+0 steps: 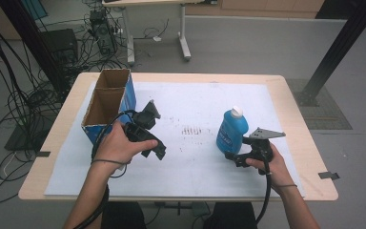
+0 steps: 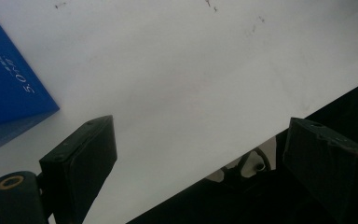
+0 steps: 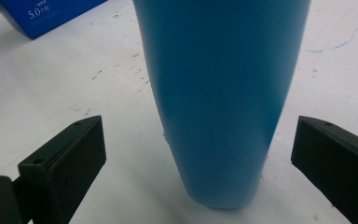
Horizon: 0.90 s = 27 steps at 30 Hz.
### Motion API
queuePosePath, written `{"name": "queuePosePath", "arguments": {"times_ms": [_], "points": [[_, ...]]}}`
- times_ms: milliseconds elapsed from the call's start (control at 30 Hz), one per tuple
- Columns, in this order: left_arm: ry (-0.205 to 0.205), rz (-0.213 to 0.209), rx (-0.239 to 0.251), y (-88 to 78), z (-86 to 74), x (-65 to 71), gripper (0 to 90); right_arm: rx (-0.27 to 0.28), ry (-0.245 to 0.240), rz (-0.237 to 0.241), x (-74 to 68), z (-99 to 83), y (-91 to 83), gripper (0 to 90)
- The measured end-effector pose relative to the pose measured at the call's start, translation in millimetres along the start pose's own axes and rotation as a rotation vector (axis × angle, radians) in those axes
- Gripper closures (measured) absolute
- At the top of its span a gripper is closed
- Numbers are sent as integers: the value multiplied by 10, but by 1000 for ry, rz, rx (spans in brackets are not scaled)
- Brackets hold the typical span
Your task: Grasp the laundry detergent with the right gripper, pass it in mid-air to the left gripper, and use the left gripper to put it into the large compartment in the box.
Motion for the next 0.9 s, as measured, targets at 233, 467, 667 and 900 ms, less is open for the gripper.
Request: {"name": "queuePosePath", "arguments": {"times_ms": [233, 467, 667, 900], "points": [[4, -1, -1, 2, 1, -1, 99, 36, -9, -17, 8, 19, 42, 28], [2, -1, 2, 4, 3, 7, 99, 63, -14, -36, 18, 21, 86, 28], [4, -3, -8, 17, -17, 1, 99, 98, -16, -59, 47, 34, 126, 29], [-1, -5, -5, 34, -23, 11, 99, 143, -8, -100, 100, 70, 134, 30]]}}
Point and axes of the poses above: each handheld gripper's, and its own axes: y roughly forward along the jaws, z roughly out of its top, x roughly to its right, the point moved 9 cm from there along y, roughly forward along the jaws, and after that the axes turned 4 degrees about y, right-handed, at the moved point
